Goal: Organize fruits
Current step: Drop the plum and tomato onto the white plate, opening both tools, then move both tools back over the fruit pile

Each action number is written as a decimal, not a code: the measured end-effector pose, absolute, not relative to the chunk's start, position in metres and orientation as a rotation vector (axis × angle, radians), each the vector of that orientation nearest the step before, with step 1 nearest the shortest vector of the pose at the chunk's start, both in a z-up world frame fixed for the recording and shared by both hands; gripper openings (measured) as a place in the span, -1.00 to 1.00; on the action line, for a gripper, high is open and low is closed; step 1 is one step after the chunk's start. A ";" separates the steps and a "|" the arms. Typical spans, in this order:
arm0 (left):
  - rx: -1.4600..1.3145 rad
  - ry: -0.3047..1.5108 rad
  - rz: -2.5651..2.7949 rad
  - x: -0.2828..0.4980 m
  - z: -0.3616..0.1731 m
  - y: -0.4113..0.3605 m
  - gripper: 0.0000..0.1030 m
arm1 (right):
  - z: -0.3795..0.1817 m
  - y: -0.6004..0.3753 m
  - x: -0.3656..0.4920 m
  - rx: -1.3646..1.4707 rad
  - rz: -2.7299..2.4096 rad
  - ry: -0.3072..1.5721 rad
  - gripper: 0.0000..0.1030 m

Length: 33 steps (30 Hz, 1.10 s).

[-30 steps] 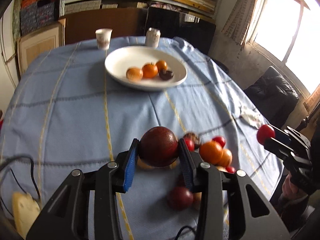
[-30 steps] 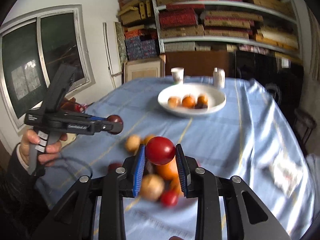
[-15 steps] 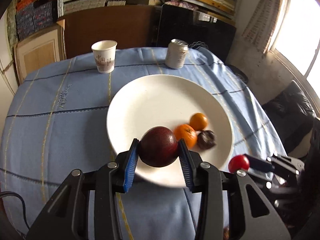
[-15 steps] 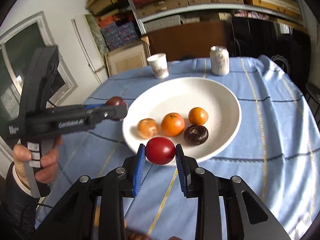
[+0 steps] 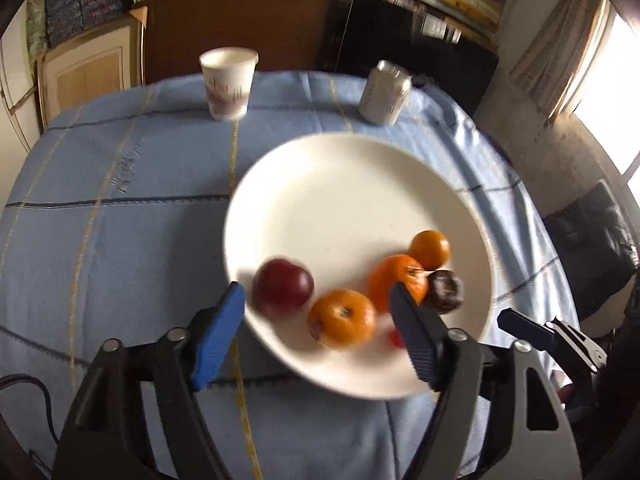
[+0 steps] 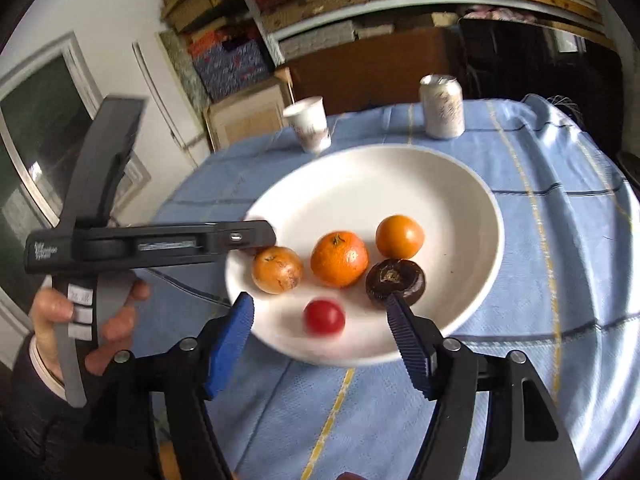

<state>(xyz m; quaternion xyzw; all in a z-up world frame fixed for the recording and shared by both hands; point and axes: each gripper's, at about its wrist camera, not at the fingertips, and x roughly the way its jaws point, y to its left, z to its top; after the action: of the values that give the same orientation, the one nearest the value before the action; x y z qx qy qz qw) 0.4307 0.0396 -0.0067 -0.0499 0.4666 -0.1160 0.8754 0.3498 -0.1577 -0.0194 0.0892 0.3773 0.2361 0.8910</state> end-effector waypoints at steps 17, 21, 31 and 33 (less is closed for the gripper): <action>-0.078 0.696 -0.332 0.168 0.017 0.036 0.85 | 0.019 -0.195 0.105 0.133 0.634 0.484 0.93; -0.063 0.660 -0.298 0.122 -0.001 0.035 0.91 | -0.003 -0.186 0.064 -0.010 0.480 0.499 0.93; 0.004 0.625 -0.316 0.090 -0.035 0.040 0.91 | -0.055 -0.192 0.080 -0.004 0.452 0.710 -0.04; -0.002 0.625 -0.326 0.092 -0.038 0.041 0.91 | -0.063 -0.190 0.085 -0.006 0.442 0.736 -0.16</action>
<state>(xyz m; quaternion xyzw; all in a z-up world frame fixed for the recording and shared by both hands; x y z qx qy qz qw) 0.0919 0.0412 -0.0377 -0.0010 0.3060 -0.1597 0.9385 0.0848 -0.1898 -0.0625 -0.0029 0.3566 0.2144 0.9093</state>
